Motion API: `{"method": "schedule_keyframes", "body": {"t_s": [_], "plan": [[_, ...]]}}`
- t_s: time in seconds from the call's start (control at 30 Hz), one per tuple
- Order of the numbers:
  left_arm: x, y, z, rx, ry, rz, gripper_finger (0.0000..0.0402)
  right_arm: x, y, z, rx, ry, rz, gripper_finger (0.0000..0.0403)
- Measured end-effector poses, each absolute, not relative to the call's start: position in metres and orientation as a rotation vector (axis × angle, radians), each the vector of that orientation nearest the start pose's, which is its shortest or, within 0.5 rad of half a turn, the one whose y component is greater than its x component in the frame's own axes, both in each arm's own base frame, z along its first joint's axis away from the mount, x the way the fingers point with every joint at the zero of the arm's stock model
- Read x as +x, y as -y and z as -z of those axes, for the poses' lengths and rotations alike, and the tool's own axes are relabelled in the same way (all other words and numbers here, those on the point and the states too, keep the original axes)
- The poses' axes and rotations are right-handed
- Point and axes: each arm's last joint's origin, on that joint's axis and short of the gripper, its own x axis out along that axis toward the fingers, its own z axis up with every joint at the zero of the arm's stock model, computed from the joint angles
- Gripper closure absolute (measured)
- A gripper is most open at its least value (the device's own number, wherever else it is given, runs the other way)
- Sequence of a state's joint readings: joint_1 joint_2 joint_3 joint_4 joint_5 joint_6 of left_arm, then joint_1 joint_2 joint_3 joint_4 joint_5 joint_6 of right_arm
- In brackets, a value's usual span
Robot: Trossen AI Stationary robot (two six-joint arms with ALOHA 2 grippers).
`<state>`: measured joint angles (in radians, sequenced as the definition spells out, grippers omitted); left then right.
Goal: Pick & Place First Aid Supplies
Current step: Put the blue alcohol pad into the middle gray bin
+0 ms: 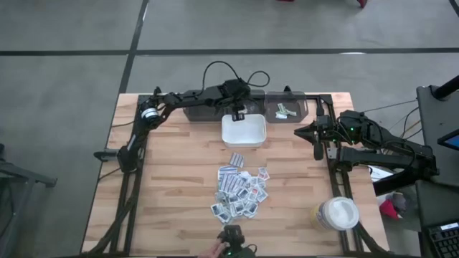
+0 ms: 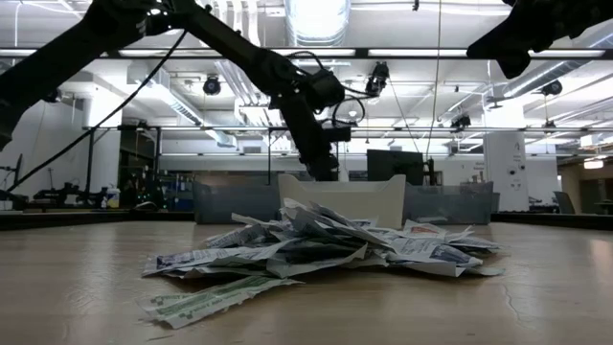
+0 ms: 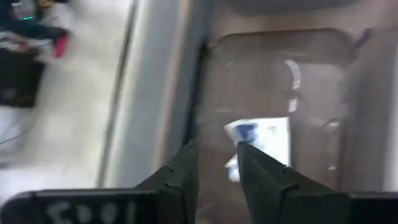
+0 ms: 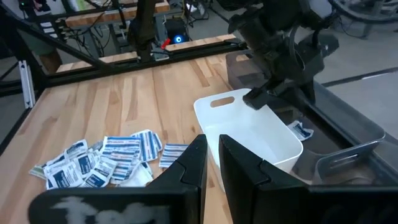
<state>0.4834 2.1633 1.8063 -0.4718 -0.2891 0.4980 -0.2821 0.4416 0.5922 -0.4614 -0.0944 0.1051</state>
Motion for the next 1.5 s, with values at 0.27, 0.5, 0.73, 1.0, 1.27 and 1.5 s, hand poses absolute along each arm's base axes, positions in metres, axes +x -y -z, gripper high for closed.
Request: {"method": "schedule_keyframes", "body": {"t_s": [0.27, 0.5, 0.73, 1.0, 1.27, 1.5], "plan": [[0.392, -0.176, -0.312, 0.338, -1.082, -0.582, 0.0271, 0.103, 0.027, -0.283, 0.157, -0.296, 0.208, 0.0364], [0.354, -0.116, -0.368, -0.151, -0.924, -0.465, 0.0271, 0.103, 0.028, -0.283, 0.152, -0.295, 0.219, 0.0364], [0.345, -0.059, -0.378, -0.375, -0.899, -0.289, 0.0270, 0.103, 0.028, -0.283, 0.151, -0.295, 0.219, 0.0364], [0.353, 0.022, -0.339, -0.367, -1.043, -0.154, 0.0271, 0.103, 0.028, -0.283, 0.152, -0.295, 0.220, 0.0364], [0.345, 0.082, -0.275, -0.514, -1.138, -0.194, 0.0271, 0.103, 0.028, -0.283, 0.153, -0.296, 0.219, 0.0364], [0.336, 0.103, -0.214, -0.556, -1.081, -0.148, 0.0271, 0.103, 0.028, -0.283, 0.152, -0.296, 0.219, 0.0364]]}}
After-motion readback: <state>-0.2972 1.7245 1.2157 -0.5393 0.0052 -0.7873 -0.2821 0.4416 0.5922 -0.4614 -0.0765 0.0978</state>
